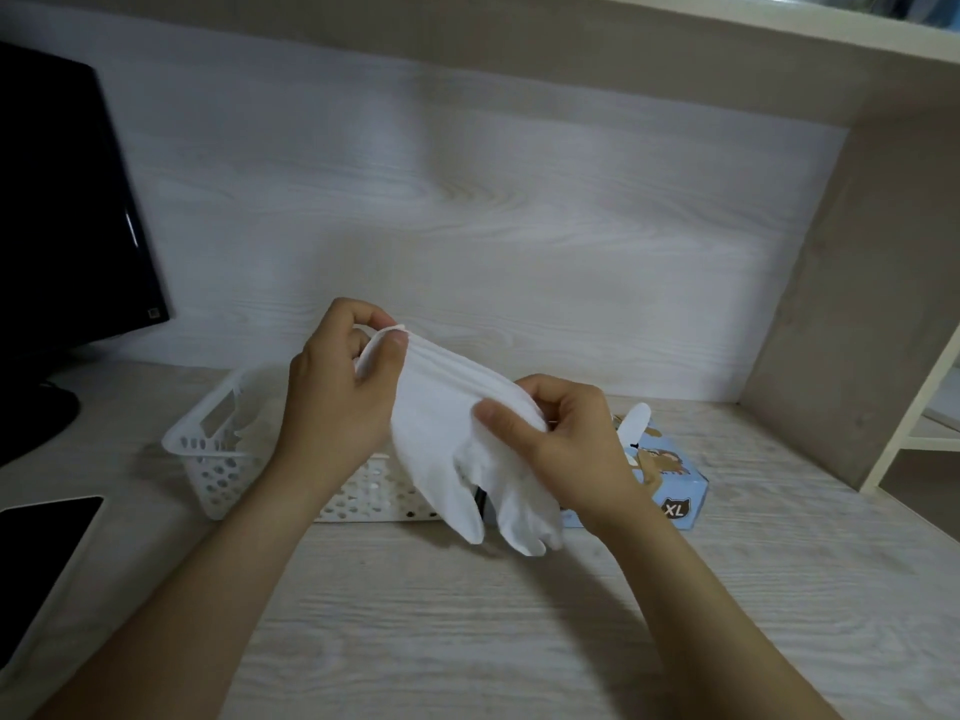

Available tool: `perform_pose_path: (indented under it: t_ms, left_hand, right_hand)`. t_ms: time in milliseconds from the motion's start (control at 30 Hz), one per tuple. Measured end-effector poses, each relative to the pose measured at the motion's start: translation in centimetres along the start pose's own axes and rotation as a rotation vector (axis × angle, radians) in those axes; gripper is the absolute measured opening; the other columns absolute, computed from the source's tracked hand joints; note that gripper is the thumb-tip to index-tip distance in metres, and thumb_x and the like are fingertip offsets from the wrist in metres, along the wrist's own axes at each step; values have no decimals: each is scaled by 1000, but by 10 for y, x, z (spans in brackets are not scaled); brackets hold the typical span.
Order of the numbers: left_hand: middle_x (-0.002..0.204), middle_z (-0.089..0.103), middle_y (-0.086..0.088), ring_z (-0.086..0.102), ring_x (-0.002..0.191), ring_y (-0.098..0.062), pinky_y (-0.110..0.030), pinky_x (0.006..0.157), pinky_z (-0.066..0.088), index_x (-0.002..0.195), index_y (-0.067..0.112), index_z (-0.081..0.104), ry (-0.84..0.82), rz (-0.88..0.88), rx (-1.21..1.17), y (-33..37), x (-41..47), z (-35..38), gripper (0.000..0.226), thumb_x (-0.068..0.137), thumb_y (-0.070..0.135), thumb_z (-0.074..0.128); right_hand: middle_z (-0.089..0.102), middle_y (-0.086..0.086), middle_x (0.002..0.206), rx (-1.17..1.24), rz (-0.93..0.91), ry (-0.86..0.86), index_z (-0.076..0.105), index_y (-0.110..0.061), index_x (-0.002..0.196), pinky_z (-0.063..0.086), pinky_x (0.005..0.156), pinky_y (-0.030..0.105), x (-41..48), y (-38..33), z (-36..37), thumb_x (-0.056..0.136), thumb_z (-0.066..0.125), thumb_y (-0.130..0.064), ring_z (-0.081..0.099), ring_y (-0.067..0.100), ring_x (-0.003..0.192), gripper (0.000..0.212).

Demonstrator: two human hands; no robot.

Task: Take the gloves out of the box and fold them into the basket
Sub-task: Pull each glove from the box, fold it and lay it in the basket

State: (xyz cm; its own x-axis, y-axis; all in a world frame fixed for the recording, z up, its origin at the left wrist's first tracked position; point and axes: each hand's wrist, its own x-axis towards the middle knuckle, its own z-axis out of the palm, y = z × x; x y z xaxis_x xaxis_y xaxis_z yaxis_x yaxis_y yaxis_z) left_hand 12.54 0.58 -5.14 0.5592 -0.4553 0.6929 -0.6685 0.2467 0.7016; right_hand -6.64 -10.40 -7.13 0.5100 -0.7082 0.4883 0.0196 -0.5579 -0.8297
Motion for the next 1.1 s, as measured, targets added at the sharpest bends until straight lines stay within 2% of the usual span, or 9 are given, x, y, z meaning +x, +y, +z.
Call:
perform_pose_path:
  t_ms: [100,233,333,467,633,833,967,1033,1100]
  left_hand:
    - [88,72,-3,67,80,-21,-46,72,54,100,22,61,-8,-41,-17,-3,7,-7,11,102,33,63]
    - [91,74,0,68,80,-22,-37,70,54,101,22,61,-23,-110,-8,-11,17,-17,13,103,34,62]
    - [93,70,2,66,86,-22,-40,77,52,103,22,59,-28,-119,133,-24,29,-29,12,104,34,59]
    - [91,57,10,57,98,-24,-36,81,43,107,16,58,-71,-197,278,-43,40,-46,14,105,31,55]
    - [93,59,-1,55,100,-29,-38,79,43,107,15,54,-105,-283,399,-60,47,-59,17,106,32,51]
    - [108,59,-20,53,91,-34,-40,74,42,110,6,44,-190,-357,582,-70,53,-65,30,109,36,42]
    - [98,55,-22,52,81,-37,-45,66,43,110,5,39,-182,-325,727,-66,52,-62,27,110,31,44]
    - [104,56,-22,54,89,-39,-48,70,47,114,5,42,-203,-282,791,-63,51,-61,23,108,26,50]
    - [121,50,-20,48,110,-41,-51,84,49,120,9,47,-251,-206,887,-60,49,-61,24,103,19,61]
  right_hand:
    - [80,1,87,106,34,25,79,-11,92,56,67,22,3,-6,7,92,83,-22,75,11,80,13]
    - [79,-2,88,15,32,13,80,-18,91,59,71,29,19,-10,13,89,85,-37,76,17,84,20]
    - [75,-4,79,-145,-15,21,78,-25,86,57,64,32,36,-14,23,87,85,-45,72,15,76,21]
    - [73,-3,74,-334,-60,-5,75,-28,93,53,59,25,59,-16,45,87,84,-49,69,9,62,23]
    - [60,-12,78,-566,-86,-53,72,-30,99,56,75,37,80,-11,67,80,80,-67,64,23,95,42]
    - [68,-4,90,-606,-88,-89,72,-28,95,60,82,41,103,-9,78,77,81,-71,67,22,102,48]
    - [72,0,109,-749,-116,-180,72,-25,109,56,83,38,108,-5,83,84,80,-64,63,18,105,47]
    - [72,-2,116,-852,-173,-205,72,-26,114,55,92,42,107,-3,82,87,76,-64,65,20,112,47]
    - [70,-2,121,-929,-236,-188,72,-28,119,49,98,43,104,-5,79,92,71,-62,63,23,117,44]
